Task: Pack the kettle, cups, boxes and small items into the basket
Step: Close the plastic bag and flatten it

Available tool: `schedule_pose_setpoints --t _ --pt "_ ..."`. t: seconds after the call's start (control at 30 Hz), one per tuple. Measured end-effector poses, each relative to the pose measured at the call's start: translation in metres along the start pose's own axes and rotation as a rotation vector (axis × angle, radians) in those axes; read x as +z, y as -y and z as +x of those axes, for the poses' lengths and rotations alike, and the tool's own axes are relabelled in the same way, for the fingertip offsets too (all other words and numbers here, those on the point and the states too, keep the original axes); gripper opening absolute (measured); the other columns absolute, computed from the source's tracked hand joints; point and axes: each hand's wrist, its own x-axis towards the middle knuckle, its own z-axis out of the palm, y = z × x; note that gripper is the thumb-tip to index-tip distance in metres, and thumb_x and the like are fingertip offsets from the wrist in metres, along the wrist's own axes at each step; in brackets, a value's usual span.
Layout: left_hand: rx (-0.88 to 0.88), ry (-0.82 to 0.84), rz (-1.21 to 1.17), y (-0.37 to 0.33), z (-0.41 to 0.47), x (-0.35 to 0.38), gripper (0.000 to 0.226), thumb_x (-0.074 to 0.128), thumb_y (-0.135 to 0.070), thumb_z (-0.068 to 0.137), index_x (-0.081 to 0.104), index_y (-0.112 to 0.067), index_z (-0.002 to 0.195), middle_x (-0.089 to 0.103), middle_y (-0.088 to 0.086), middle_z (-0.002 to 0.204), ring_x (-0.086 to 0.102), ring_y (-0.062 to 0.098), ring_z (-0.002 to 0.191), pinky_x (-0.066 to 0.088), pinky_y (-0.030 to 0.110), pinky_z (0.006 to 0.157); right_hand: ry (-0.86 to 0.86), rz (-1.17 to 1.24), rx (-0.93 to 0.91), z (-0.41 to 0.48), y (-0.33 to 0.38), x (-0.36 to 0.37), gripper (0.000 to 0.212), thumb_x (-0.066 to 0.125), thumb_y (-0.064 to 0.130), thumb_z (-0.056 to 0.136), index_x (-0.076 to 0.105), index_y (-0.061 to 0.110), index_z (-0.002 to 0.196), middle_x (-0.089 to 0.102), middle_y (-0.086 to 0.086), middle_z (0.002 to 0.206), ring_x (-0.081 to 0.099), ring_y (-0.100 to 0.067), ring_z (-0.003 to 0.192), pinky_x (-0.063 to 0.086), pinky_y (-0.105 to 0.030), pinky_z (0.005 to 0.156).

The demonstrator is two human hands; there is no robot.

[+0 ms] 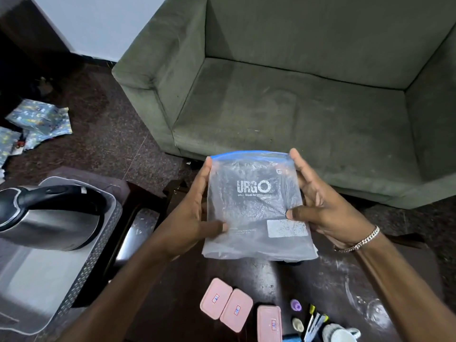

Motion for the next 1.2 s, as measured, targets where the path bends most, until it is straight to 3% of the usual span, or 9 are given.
schedule_pose_setpoints --t 0.1,0.17,0.23,0.4,0.5,0.6,0.77,0.97,1.2 --pt "0.011 0.013 -0.013 -0.001 0.001 0.001 0.126 0.076 0.015 0.075 0.005 -0.039 0.164 0.024 -0.017 0.169 0.036 0.011 0.151 0.042 0.04 0.116 0.026 0.011 0.0 -0.001 -0.003 -0.005 0.114 0.046 -0.035 0.08 0.014 0.044 0.155 0.044 0.008 0.154 0.057 -0.021 0.114 0.044 -0.044 0.089" --pt "0.032 0.012 -0.022 -0.002 0.002 0.0 0.12 0.077 0.016 0.075 0.015 -0.036 0.163 0.032 -0.007 0.167 0.046 0.019 0.146 0.048 0.042 0.11 -0.009 -0.041 -0.022 -0.002 -0.004 -0.009 0.107 0.054 -0.029 0.081 0.021 0.042 0.154 0.049 0.005 0.15 0.065 -0.017 0.082 0.055 -0.026 0.056" --pt "0.019 0.003 -0.053 -0.002 0.001 -0.003 0.105 0.077 0.017 0.076 0.032 -0.027 0.159 0.043 0.0 0.161 0.054 0.028 0.138 0.052 0.043 0.106 -0.098 -0.092 -0.039 -0.003 -0.006 -0.011 0.092 0.064 -0.019 0.081 0.037 0.033 0.151 0.055 0.002 0.144 0.05 -0.024 0.065 0.041 -0.019 0.037" --pt "0.016 -0.097 -0.024 0.0 0.001 -0.001 0.062 0.077 0.012 0.077 0.061 -0.001 0.135 0.058 0.019 0.142 0.065 0.021 0.123 0.057 0.034 0.097 -0.244 -0.005 -0.014 -0.007 -0.012 -0.007 0.049 0.074 -0.005 0.074 0.07 0.012 0.119 0.053 -0.022 0.106 0.046 -0.025 0.082 0.049 -0.036 0.075" --pt "0.039 -0.194 -0.001 0.004 0.004 0.001 0.053 0.081 0.004 0.076 0.067 -0.001 0.127 0.065 0.016 0.132 0.067 0.022 0.118 0.057 0.041 0.1 -0.288 -0.072 -0.044 -0.008 -0.01 -0.005 0.042 0.073 -0.01 0.076 0.072 0.007 0.115 0.047 -0.018 0.092 0.036 -0.008 0.061 0.045 -0.015 0.065" --pt "0.055 -0.252 0.047 0.008 0.005 0.001 0.05 0.084 0.001 0.077 0.071 -0.007 0.124 0.071 0.004 0.125 0.067 0.024 0.119 0.055 0.044 0.102 -0.313 -0.083 -0.051 -0.007 -0.011 -0.006 0.047 0.07 -0.015 0.077 0.07 0.006 0.119 0.043 -0.009 0.069 0.035 -0.01 0.061 0.043 -0.013 0.062" --pt "0.051 -0.297 0.163 0.013 0.008 0.005 0.056 0.079 0.012 0.082 0.069 -0.02 0.127 0.074 -0.004 0.127 0.07 0.012 0.115 0.055 0.034 0.101 -0.401 -0.128 -0.049 -0.006 -0.016 -0.009 0.051 0.069 -0.018 0.078 0.067 0.005 0.123 0.067 0.002 0.076 0.056 -0.005 0.069 0.051 -0.015 0.076" --pt "0.088 -0.433 0.442 0.014 0.009 0.011 0.048 0.082 0.005 0.082 0.072 -0.023 0.12 0.073 -0.011 0.108 0.07 0.011 0.103 0.056 0.038 0.099 -0.44 -0.427 -0.078 -0.007 -0.023 -0.003 0.037 0.07 -0.012 0.083 0.075 0.02 0.102 0.065 -0.026 0.104 0.065 -0.033 0.087 0.055 -0.043 0.083" --pt "0.137 -0.558 0.684 0.01 0.011 0.004 0.011 0.08 -0.007 0.088 0.078 -0.013 0.097 0.056 -0.003 0.111 0.061 0.005 0.099 0.042 0.005 0.085 -0.443 -0.646 -0.104 -0.004 -0.023 -0.001 0.01 0.075 0.011 0.085 0.074 0.02 0.08 0.062 -0.004 0.092 0.06 -0.016 0.087 0.049 -0.035 0.084"
